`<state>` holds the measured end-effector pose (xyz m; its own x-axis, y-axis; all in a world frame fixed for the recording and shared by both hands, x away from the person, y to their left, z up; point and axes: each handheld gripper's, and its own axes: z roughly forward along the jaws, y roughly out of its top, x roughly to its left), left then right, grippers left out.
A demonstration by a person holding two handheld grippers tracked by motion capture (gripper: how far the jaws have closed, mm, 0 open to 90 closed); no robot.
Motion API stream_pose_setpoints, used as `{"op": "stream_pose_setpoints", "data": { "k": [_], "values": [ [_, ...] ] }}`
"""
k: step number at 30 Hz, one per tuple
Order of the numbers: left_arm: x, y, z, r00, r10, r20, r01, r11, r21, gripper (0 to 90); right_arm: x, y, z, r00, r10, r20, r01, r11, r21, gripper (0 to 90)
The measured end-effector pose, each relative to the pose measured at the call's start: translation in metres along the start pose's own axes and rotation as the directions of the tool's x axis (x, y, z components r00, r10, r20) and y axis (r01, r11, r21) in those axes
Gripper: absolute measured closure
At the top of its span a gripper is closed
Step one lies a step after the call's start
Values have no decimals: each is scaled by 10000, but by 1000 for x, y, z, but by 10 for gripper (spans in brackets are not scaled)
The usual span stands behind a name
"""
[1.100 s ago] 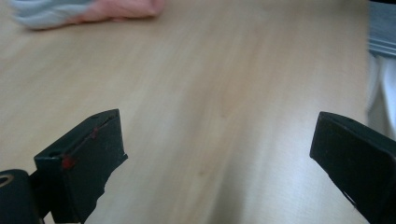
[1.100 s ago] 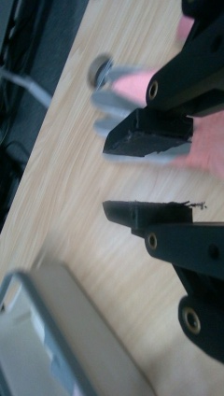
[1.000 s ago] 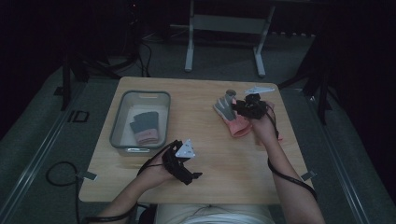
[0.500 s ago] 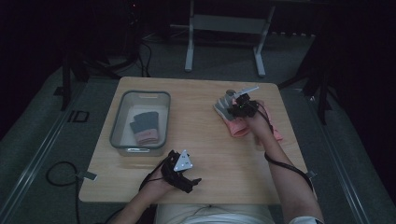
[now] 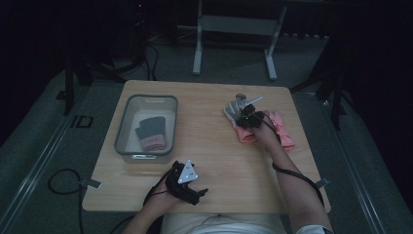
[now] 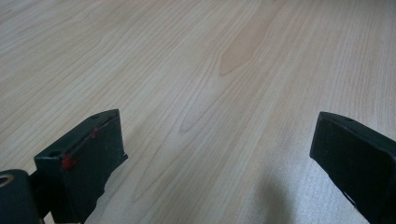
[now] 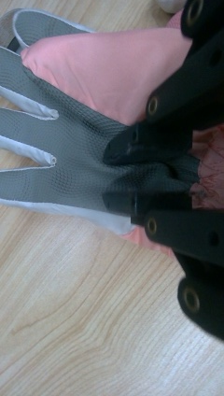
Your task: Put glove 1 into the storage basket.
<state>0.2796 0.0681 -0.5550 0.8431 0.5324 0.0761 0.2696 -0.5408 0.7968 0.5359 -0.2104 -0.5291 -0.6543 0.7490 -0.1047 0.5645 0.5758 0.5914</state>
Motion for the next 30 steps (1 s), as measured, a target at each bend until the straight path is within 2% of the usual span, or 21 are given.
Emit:
{"op": "stream_pose_setpoints", "data": {
  "k": [2,3,4,6,8,10,13,14,15,16,18,20,23,26,28,30],
  "values": [
    [0,0,0,10000,5,25,-5,10000,16,26,0,-1,0,9999,108,7,-108,9999,-51,804],
    [0,-1,1,10000,63,51,-63,10000,54,26,-1,-1,-1,9995,317,-9,-317,9994,-140,833],
    [0,-2,2,9999,106,39,-106,9999,67,26,-2,-2,-4,9962,869,-76,-871,9953,-416,874],
    [1,-2,2,10000,61,74,-61,10000,75,26,-3,-2,-11,9891,1467,-117,-1472,9867,-691,885],
    [1,-3,2,10000,68,51,-69,10000,54,26,-1,-2,-14,9866,1633,-46,-1632,9834,-791,886],
    [1,-3,2,10000,81,7,-81,10000,19,26,5,-2,-25,9800,1991,-26,-1981,9739,-1107,889],
    [2,-3,1,10000,41,-23,-41,10000,-7,26,13,-1,-43,9727,2321,19,-2294,9626,-1441,890],
    [2,-3,1,10000,41,-23,-41,10000,-7,26,13,-1,-43,9727,2321,19,-2294,9626,-1441,890],
    [2,-4,0,10000,48,-55,-48,10000,-16,26,16,0,-48,9696,2445,60,-2405,9576,-1584,890],
    [2,-4,0,10000,33,-52,-33,10000,-13,27,24,3,-63,9672,2535,182,-2456,9509,-1883,890],
    [2,-4,0,9999,73,-69,-73,10000,42,26,32,6,-78,9663,2549,366,-2419,9472,-2107,890],
    [2,-4,1,10000,57,-52,-56,10000,24,26,41,8,-95,9609,2736,430,-2556,9359,-2424,890],
    [1,-4,1,9998,200,-86,-199,9998,51,26,56,9,-119,9583,2797,583,-2541,9277,-2734,891],
    [0,-4,1,9996,274,-82,-273,9996,90,26,67,3,-139,9484,3148,375,-2890,9071,-3060,890],
    [-1,-4,1,9996,268,-30,-268,9996,79,26,74,-5,-149,9320,3621,172,-3346,8775,-3436,890],
    [-2,-4,1,9994,348,-12,-348,9994,71,26,83,-12,-155,9238,3830,-34,-3595,8641,-3522,890]
  ]
}}
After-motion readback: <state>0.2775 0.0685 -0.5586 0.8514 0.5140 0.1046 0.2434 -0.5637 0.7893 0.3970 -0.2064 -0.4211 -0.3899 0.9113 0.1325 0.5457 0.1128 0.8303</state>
